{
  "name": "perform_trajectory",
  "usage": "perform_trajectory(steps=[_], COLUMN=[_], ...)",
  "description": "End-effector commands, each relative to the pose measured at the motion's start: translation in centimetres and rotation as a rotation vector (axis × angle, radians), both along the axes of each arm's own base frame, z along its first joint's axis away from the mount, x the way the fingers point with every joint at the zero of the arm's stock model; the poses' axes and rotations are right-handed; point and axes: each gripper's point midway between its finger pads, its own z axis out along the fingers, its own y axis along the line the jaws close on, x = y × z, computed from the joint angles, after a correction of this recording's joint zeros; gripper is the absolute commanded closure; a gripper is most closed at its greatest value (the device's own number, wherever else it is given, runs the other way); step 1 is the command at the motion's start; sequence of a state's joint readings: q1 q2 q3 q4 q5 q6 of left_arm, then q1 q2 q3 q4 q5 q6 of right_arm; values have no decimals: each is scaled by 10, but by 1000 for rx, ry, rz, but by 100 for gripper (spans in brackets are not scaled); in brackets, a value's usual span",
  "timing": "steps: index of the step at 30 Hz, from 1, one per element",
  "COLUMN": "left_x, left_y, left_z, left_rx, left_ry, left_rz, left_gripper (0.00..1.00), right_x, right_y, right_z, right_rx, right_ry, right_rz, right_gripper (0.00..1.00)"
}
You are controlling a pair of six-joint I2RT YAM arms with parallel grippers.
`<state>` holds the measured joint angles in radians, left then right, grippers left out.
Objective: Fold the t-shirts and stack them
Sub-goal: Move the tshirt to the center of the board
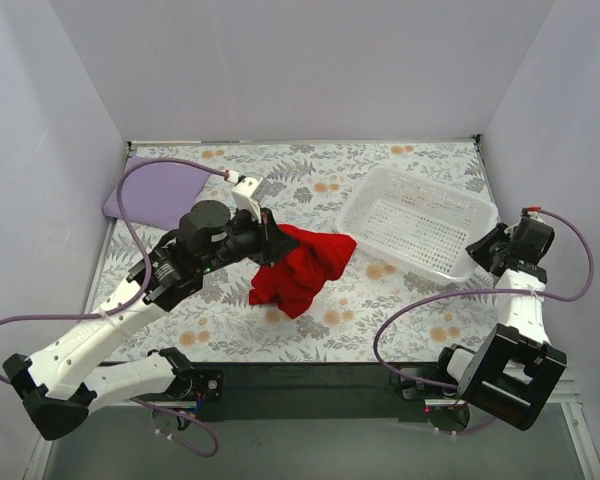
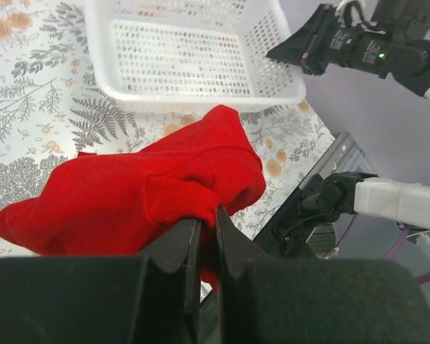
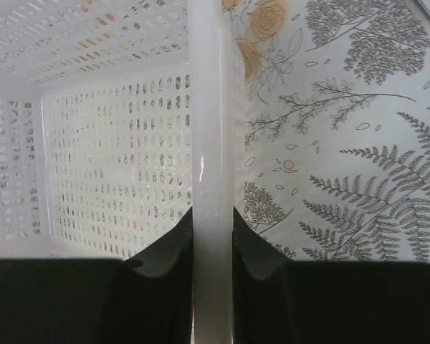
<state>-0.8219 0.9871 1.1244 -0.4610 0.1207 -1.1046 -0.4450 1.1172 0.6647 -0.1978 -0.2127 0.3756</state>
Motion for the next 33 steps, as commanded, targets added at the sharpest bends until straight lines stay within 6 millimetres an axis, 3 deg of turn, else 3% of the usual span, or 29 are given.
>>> perform_trajectory(steps=[1,4,6,13,17,19,20,21,22,23,24,26,27,29,33], left_x=[10,24,33,85,94,87,84,76,72,68,60,54,51,53,53], left_y=[-14,-23,-30,-42,-42,-42,-41,-36,-34,-31,-23,-13,-6,17,56], left_z=[-4,-18,-15,34,21,-11,-21,-50,-60,-72,-95,-112,-121,-118,-113], left_rx=[-18,10,4,-16,-7,18,19,45,46,54,78,100,117,148,227], left_ry=[-31,-33,-54,-171,-136,-70,-53,1,20,42,82,112,125,105,48], left_rz=[-16,-10,-8,45,20,-11,-18,-21,-24,-22,-15,15,36,136,267], left_gripper=[100,100,100,100,100,100,93,83,69,57,43,35,28,19,18], right_x=[13,9,7,8,11,11,13,13,12,10,10,3,3,-2,-14], right_y=[-18,-27,-31,-27,-20,-16,-12,-11,-6,-4,-5,-4,-7,-11,-15], right_z=[20,17,15,5,3,0,2,2,3,2,4,4,7,13,32], right_rx=[45,70,88,156,202,218,227,216,221,214,165,120,50,-39,-251], right_ry=[-117,-116,-121,-119,-116,-109,-115,-118,-120,-114,-113,-86,-89,-86,-112], right_rz=[-69,-103,-119,-125,-93,-69,-39,-14,21,40,83,135,184,223,341], right_gripper=[99,99,99,99,99,91,81,75,68,53,46,24,19,12,4])
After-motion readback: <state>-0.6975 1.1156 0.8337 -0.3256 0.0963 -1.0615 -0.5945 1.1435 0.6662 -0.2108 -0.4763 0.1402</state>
